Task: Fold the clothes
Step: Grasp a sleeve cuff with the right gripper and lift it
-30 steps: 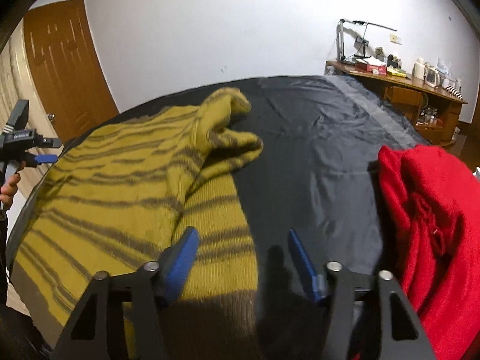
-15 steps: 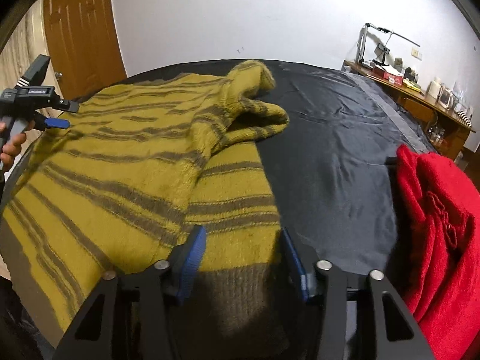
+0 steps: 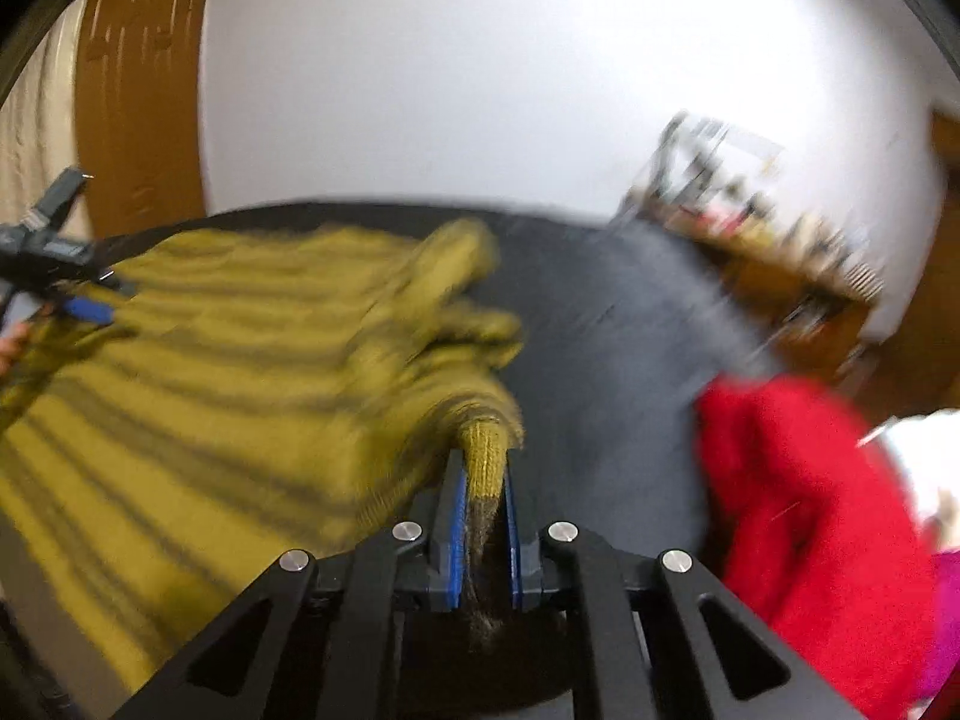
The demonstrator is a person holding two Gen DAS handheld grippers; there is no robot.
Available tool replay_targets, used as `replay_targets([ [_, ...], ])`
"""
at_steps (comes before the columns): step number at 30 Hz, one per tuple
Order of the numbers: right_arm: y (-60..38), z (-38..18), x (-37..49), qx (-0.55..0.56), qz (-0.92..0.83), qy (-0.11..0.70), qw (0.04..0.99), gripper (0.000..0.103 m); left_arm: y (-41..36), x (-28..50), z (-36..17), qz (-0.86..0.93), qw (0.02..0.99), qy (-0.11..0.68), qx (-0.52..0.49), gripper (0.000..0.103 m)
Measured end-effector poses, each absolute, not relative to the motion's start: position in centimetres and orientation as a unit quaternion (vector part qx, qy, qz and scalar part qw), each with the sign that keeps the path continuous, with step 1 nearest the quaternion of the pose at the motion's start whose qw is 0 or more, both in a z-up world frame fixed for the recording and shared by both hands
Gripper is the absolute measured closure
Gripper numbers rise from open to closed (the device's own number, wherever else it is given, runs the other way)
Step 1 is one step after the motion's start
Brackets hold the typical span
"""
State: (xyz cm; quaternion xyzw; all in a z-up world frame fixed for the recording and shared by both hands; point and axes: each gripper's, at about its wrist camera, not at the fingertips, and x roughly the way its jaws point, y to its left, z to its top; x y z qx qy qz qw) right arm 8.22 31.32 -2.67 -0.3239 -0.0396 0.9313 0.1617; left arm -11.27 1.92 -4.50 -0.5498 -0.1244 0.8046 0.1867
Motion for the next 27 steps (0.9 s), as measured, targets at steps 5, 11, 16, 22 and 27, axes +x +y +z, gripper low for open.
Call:
replay_targets([
  [5, 33.5, 2.6, 9.3, -0.249, 0.919, -0.112, 0.284, 0.092, 1.5, -11.2, -4.5, 0.804, 0.187, -0.133, -0.549, 0.019],
  [11, 37.6, 7.6, 10.4, -0.192, 0.908, -0.090, 0.361, 0.092, 1.7, -11.1, -4.6, 0.803, 0.192, -0.135, -0.548, 0.019],
  [16, 40.4, 8.3, 10.1, -0.195, 0.928, 0.004, 0.318, 0.092, 2.1, -10.6, -4.2, 0.804, 0.201, -0.130, -0.544, 0.019],
  [22, 38.9, 7.9, 8.0, -0.209, 0.949, 0.066, 0.228, 0.092, 2.0, -10.3, -3.9, 0.805, 0.207, -0.134, -0.540, 0.019],
  [27, 36.1, 8.1, 5.5, -0.216, 0.958, 0.074, 0.176, 0.092, 1.9, -10.1, -4.1, 0.803, 0.213, -0.141, -0.538, 0.019],
])
